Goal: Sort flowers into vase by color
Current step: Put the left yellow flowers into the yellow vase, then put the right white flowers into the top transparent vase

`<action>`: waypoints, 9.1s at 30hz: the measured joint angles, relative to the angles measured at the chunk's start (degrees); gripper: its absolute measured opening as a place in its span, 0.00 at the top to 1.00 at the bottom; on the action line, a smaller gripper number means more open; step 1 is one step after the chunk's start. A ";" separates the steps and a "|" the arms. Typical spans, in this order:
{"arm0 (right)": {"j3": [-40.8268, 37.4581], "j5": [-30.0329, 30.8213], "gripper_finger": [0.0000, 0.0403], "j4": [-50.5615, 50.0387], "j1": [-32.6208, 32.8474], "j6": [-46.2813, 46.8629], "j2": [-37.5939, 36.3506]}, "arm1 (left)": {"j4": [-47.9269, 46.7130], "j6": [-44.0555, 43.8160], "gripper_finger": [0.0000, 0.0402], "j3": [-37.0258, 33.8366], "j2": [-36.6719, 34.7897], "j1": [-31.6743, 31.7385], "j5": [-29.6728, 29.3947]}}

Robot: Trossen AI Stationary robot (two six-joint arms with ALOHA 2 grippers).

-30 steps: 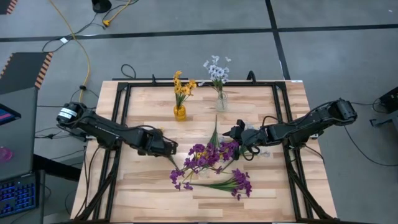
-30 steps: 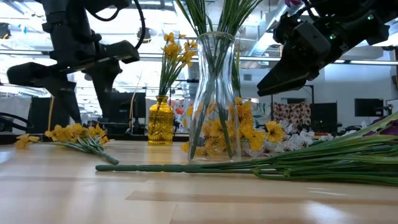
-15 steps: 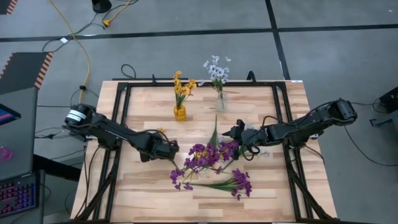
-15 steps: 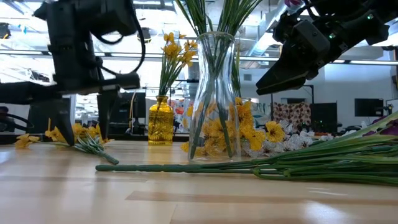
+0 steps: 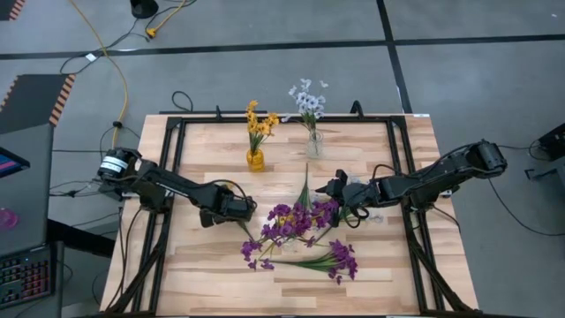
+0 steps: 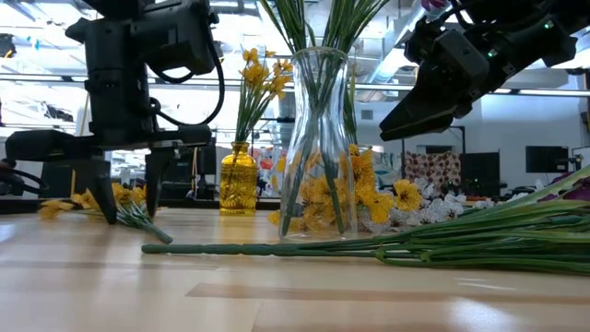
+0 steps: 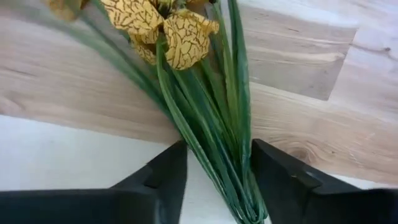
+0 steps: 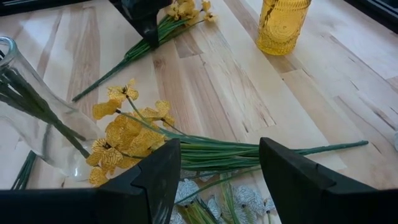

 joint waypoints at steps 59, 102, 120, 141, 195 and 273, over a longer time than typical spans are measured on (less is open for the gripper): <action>0.00 0.02 0.39 0.18 0.01 0.02 0.00 | 5.20 63.72 0.97 -0.09 -35.01 3.77 -63.00; 0.00 0.04 0.39 0.18 -4.25 3.39 0.00 | 85.78 109.08 0.97 -29.11 -40.60 38.02 7.35; 0.00 0.04 0.39 0.13 -4.22 3.41 0.00 | 96.50 114.29 0.97 -29.14 -30.06 37.95 10.45; 0.00 0.04 0.39 0.14 -4.22 3.41 0.00 | 88.02 119.61 0.97 -29.11 -29.79 37.34 14.88; 0.00 0.02 0.39 0.17 -4.20 3.41 0.00 | 67.53 117.46 0.57 -29.16 -31.84 36.25 9.31; 18.91 -13.14 0.39 -51.33 8.63 106.28 13.96 | 22.22 115.54 0.48 -29.07 -68.98 36.23 6.45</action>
